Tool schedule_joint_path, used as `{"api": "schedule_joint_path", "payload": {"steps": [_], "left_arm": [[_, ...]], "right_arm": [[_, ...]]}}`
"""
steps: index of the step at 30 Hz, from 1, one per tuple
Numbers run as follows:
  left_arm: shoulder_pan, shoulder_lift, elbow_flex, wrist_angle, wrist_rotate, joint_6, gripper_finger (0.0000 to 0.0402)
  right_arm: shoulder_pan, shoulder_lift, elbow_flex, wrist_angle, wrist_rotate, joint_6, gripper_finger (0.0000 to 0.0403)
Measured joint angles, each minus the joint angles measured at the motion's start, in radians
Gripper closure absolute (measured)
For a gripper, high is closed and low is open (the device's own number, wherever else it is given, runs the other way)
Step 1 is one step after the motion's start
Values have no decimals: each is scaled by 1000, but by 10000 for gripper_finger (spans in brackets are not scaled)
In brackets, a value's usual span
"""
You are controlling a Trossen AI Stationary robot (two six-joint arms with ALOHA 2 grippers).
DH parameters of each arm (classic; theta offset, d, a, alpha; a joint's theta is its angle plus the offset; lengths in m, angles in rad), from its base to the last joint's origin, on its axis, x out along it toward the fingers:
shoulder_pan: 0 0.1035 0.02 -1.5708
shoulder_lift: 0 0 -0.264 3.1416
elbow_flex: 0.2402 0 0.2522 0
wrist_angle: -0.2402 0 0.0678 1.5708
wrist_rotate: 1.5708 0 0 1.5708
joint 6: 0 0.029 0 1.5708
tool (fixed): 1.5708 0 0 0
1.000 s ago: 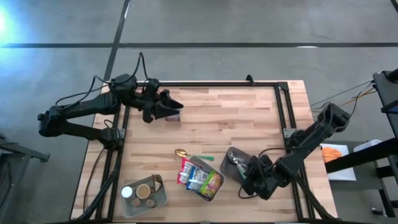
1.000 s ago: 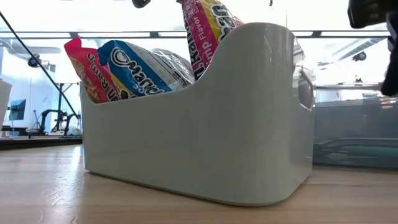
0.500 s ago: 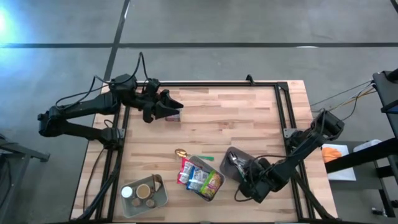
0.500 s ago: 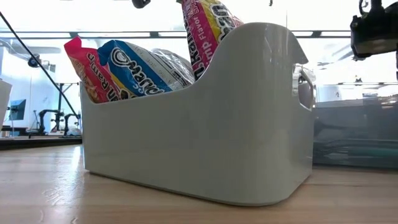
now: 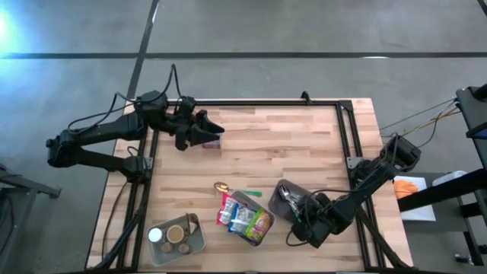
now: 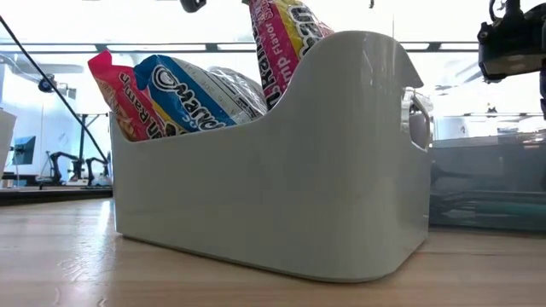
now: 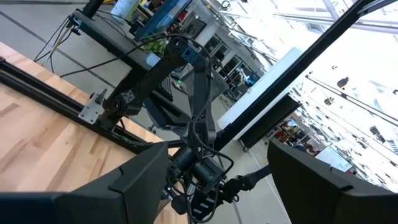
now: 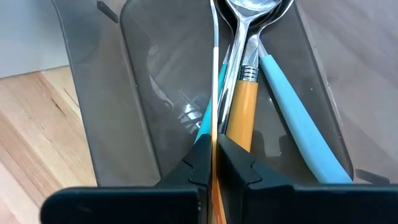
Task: Pick & Place Food Item
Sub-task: Put the orange spoon into the black bin
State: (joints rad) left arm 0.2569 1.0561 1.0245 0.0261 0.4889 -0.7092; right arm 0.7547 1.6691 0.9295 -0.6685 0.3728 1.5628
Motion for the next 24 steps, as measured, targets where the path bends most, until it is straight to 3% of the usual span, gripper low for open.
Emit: {"api": "schedule_joint_path", "payload": {"steps": [10,24], "left_arm": [[0,0,0,-11,0,3,123],[0,0,0,-26,0,6,123]], "right_arm": [[-1,2,15,-7,-3,-47,385],[-2,4,24,-15,-42,-53,167]]}}
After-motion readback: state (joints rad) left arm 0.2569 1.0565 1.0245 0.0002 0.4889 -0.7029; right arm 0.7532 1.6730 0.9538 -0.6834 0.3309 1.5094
